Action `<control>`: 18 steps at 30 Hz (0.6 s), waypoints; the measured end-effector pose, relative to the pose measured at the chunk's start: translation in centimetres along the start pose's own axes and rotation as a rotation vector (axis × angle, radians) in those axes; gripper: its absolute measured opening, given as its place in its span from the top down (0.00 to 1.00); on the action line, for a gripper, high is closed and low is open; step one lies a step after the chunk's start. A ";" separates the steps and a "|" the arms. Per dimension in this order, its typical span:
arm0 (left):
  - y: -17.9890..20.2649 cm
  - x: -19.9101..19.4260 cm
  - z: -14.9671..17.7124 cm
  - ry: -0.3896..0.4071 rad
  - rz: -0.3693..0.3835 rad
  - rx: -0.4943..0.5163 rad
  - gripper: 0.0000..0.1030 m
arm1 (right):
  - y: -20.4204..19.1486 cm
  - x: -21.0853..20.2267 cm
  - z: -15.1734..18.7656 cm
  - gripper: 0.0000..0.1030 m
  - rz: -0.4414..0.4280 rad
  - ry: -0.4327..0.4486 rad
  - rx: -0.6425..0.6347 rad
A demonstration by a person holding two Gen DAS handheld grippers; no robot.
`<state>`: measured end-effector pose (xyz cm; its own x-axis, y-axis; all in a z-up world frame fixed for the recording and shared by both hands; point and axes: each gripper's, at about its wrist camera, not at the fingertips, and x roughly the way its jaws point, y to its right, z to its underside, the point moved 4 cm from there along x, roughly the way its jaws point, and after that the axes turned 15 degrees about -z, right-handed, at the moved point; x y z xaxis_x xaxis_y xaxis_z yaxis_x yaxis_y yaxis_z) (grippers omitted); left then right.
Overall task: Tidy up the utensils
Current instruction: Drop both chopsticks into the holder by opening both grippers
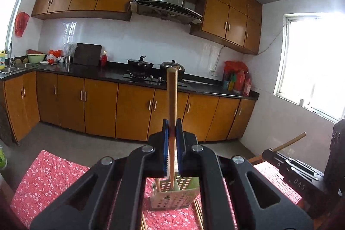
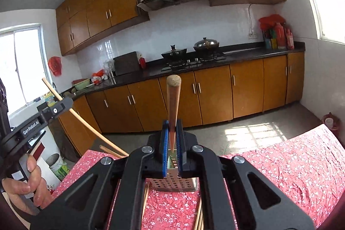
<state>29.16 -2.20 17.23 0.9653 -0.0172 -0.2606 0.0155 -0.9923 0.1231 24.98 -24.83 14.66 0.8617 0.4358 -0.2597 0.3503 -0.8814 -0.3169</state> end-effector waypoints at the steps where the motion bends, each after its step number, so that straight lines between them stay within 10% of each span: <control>1: 0.1 0.7 0.0 -0.001 -0.006 -0.002 0.93 | 0.3 0.6 0.1 0.93 0.005 -0.017 0.004; 18: 0.3 8.1 3.9 -0.136 -0.061 0.008 0.88 | 1.9 5.1 2.8 0.91 0.048 -0.151 0.051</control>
<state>35.99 -3.10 11.43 0.9185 0.0270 -0.3945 0.0703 -0.9929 0.0957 29.03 -23.78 10.15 0.8105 0.4194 -0.4089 0.2875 -0.8931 -0.3461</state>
